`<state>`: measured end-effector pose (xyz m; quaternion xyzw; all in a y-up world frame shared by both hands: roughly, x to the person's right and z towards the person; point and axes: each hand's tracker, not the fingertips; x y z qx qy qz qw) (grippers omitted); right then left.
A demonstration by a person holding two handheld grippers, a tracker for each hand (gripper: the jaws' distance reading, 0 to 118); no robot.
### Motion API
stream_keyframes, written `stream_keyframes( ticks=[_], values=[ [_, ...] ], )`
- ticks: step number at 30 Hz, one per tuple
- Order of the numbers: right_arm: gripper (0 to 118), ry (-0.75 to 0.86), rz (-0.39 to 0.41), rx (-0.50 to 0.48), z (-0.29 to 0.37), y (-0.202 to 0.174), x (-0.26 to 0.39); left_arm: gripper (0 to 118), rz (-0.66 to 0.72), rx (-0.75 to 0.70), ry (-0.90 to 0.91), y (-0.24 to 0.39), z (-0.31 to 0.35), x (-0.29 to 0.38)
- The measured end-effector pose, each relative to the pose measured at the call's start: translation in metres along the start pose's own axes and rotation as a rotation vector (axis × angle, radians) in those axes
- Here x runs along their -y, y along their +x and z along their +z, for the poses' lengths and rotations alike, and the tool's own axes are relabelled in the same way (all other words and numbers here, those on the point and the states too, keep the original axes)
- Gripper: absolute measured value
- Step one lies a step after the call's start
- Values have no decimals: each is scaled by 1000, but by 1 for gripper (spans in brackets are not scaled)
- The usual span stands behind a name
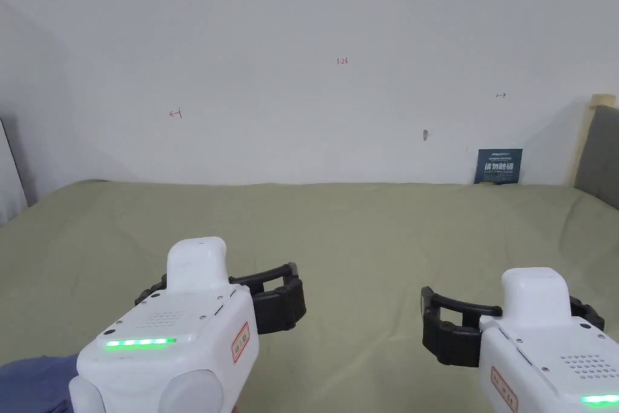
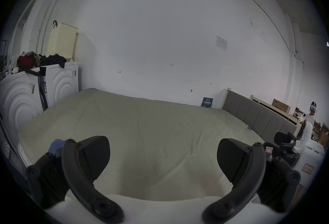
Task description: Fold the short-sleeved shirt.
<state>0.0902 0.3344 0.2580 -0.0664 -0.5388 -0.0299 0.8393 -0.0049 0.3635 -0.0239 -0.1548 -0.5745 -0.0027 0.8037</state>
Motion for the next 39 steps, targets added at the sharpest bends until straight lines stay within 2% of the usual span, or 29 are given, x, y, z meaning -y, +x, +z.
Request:
stream_keyframes(
  ticks=[5,7,8,10,12,14,18,19,22,23,26,39],
  values=[
    [118,-2,-2,-3,-1,-1,0,118,-84,-96,-1,12,-4,10],
    [118,-3,-2,-7,-1,-2,1,118,-182,-192,59,20,-5,18],
    [118,-3,-3,-12,-1,-3,1,118,-220,-192,69,22,-7,20],
    [118,-8,1,-22,-1,-5,2,118,-210,-153,20,24,-9,18],
    [118,-11,11,-23,-1,-8,2,118,-154,-221,25,24,-11,12],
    [118,-9,12,-28,0,-8,3,118,-23,-93,-42,14,-9,5],
    [118,-13,14,-34,-3,-10,3,118,49,26,-34,-1,-11,5],
    [118,-12,18,-33,-3,-10,2,118,30,-1,-35,-2,-11,7],
    [118,-8,27,-30,-3,-10,2,118,-82,-216,60,4,-9,18],
    [118,-7,24,-26,-3,-10,2,118,-107,-229,80,4,-8,21],
    [118,-11,17,-30,-5,-9,4,118,-88,-161,53,0,-7,23],
    [118,9,35,-6,-6,-12,5,118,-140,-178,62,7,-6,26]
  ],
)
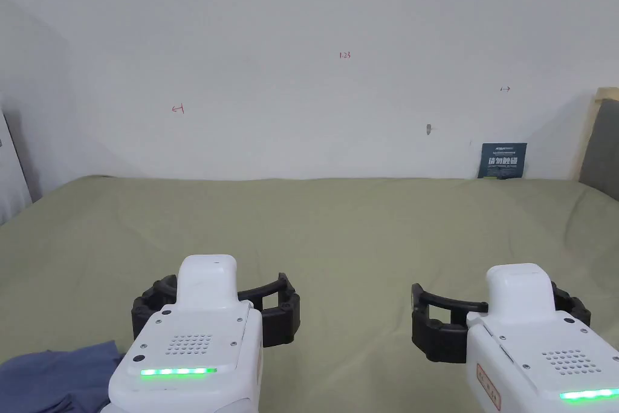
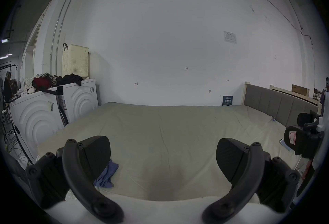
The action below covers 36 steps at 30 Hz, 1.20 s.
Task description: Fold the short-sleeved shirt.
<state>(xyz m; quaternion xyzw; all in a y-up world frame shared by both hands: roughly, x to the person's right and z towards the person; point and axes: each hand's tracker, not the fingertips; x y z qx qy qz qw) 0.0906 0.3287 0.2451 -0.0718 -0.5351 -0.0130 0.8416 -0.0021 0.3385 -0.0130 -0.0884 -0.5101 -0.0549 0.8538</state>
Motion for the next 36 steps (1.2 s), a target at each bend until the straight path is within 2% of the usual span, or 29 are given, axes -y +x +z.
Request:
stream_keyframes(
  ticks=[36],
  values=[
    [118,-8,9,21,0,7,-2,118,-29,-33,-17,-3,-1,3]
  ],
)
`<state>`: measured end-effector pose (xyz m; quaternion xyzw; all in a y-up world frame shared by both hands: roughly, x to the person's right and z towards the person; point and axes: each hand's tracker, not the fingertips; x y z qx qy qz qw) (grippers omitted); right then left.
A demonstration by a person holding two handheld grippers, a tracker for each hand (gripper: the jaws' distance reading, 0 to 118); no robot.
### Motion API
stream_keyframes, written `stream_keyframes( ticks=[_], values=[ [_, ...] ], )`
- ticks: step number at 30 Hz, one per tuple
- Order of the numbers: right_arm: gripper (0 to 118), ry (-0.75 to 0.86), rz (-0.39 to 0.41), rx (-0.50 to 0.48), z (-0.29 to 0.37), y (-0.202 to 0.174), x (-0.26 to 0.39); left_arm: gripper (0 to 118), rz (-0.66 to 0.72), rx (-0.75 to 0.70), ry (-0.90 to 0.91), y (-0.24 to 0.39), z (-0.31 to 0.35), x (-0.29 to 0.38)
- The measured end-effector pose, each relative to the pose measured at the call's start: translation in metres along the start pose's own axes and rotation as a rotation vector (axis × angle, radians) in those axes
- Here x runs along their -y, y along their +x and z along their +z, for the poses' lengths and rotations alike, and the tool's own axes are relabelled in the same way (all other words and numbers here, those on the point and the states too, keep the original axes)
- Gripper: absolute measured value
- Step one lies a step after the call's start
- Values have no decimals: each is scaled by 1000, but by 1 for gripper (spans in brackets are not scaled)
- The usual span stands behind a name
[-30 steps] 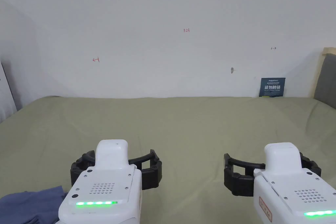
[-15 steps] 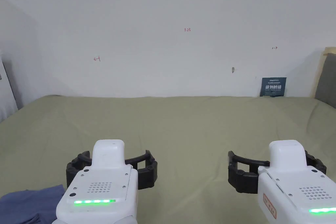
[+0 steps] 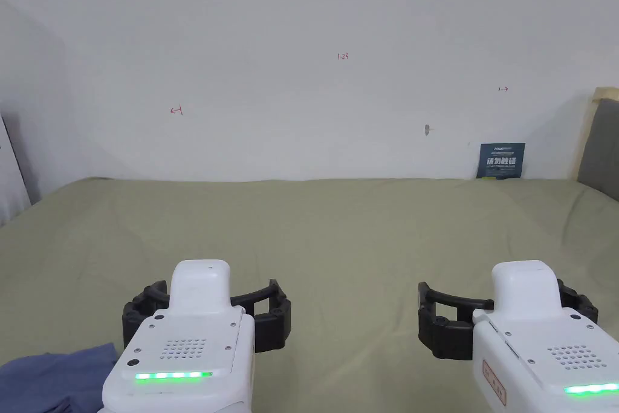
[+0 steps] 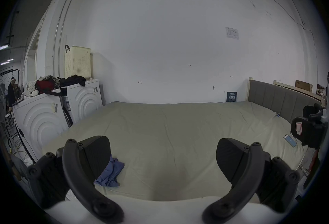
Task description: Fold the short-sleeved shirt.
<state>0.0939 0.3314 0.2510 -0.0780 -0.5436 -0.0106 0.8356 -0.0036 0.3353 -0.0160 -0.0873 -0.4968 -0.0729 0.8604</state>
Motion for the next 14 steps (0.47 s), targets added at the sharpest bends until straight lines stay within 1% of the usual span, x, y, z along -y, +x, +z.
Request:
stream_keyframes(
  ticks=[14],
  values=[
    [118,-2,1,3,0,0,1,118,6,2,-5,-1,1,-1]
  ],
)
